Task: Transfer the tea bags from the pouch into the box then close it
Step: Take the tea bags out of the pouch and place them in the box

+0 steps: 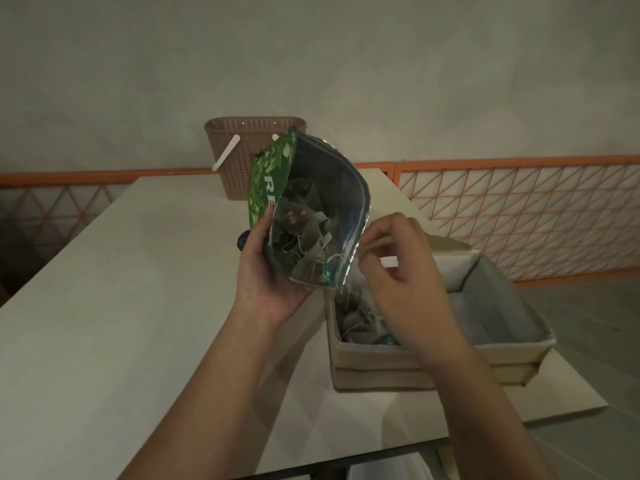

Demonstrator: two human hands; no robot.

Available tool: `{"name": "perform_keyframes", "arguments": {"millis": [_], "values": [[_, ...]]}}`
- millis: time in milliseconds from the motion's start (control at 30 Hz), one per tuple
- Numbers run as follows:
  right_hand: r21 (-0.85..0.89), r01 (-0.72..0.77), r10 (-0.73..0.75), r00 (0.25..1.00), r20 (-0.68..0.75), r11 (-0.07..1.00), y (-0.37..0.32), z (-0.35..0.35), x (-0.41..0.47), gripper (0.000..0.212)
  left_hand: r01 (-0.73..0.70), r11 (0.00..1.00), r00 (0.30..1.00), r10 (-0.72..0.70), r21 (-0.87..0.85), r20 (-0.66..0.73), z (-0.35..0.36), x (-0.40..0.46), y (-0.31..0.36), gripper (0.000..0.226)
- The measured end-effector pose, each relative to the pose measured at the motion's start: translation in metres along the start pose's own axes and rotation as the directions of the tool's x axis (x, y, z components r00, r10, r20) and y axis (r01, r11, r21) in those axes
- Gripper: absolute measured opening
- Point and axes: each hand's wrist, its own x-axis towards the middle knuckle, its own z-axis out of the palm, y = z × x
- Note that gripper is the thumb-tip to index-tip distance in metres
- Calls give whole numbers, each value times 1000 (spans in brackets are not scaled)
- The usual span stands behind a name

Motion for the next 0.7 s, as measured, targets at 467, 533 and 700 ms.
{"name": "perform_keyframes", "arguments": {"millis": [467, 533, 700], "values": [[-437, -17, 114, 974, 196, 899, -8, 21, 0, 10, -22, 1000, 1000, 22, 13, 8, -5, 4, -1, 63], [-291, -55, 114, 975, 192, 955, -5, 16, 2, 2, -18, 1000, 999, 18, 8, 35, -3, 4, 0, 68], [113, -127, 124, 992, 32, 985, -11, -10, 2, 7, -3, 1000, 998, 2, 7, 67, -4, 6, 2, 80]]}}
